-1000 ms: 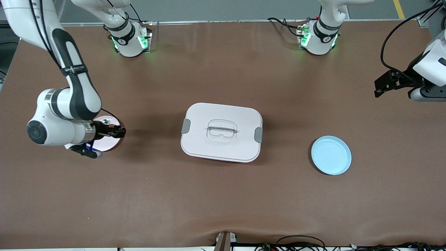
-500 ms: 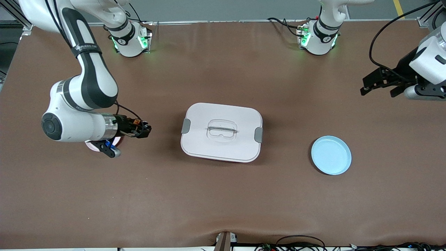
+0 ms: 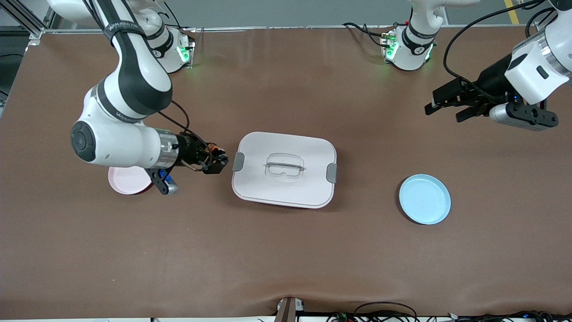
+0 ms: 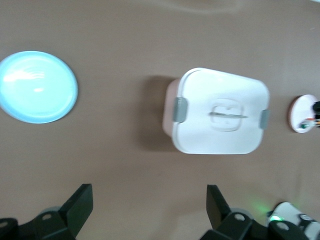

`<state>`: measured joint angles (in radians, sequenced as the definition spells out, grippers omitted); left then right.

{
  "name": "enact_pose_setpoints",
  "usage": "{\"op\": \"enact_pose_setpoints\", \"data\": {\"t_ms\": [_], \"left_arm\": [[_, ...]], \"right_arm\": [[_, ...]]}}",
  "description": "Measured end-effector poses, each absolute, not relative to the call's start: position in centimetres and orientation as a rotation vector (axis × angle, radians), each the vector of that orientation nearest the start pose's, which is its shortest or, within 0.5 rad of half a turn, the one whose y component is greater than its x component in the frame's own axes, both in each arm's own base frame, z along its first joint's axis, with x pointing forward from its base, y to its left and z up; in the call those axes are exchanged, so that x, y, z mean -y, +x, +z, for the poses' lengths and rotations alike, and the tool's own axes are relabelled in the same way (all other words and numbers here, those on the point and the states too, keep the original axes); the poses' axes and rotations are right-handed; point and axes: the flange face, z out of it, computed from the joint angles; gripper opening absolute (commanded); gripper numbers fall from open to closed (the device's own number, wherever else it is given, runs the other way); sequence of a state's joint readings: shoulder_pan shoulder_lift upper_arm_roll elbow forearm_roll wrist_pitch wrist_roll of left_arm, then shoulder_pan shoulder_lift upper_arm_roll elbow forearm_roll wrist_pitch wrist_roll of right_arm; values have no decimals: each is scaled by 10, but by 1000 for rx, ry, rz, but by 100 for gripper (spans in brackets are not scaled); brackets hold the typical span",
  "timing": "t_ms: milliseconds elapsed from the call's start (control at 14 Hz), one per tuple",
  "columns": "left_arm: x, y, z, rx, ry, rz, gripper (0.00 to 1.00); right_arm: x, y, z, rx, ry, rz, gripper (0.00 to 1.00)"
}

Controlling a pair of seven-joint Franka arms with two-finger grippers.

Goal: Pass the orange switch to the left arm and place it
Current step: 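Lift the switch with the right gripper while the left gripper approaches, then grasp the switch with the left gripper above the white box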

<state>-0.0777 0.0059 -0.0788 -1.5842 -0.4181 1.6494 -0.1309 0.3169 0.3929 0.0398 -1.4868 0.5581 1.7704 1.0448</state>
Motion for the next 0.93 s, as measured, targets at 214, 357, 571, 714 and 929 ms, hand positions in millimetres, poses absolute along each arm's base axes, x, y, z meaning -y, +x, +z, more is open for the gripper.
{"op": "enact_pose_setpoints", "data": {"t_ms": [214,357,571,714,929], "left_arm": [[159,551,621,-30,-3627,-5,100],[181,547,617,18,-3668,26,100],[217,541,615,51,-3719,1,100],[235,541,609,101,-3799,-28,100],[261,538,593,175,-3891,-36,100]], "right_arm": [[-299,607,475,-1215,-2395,640,0],[-317,606,491,-1306,-2335,633,0],[-344,603,505,-1389,-2271,617,0],[-357,604,509,-1433,-2221,590,0],[-377,607,519,-1508,-2131,567,0]]}}
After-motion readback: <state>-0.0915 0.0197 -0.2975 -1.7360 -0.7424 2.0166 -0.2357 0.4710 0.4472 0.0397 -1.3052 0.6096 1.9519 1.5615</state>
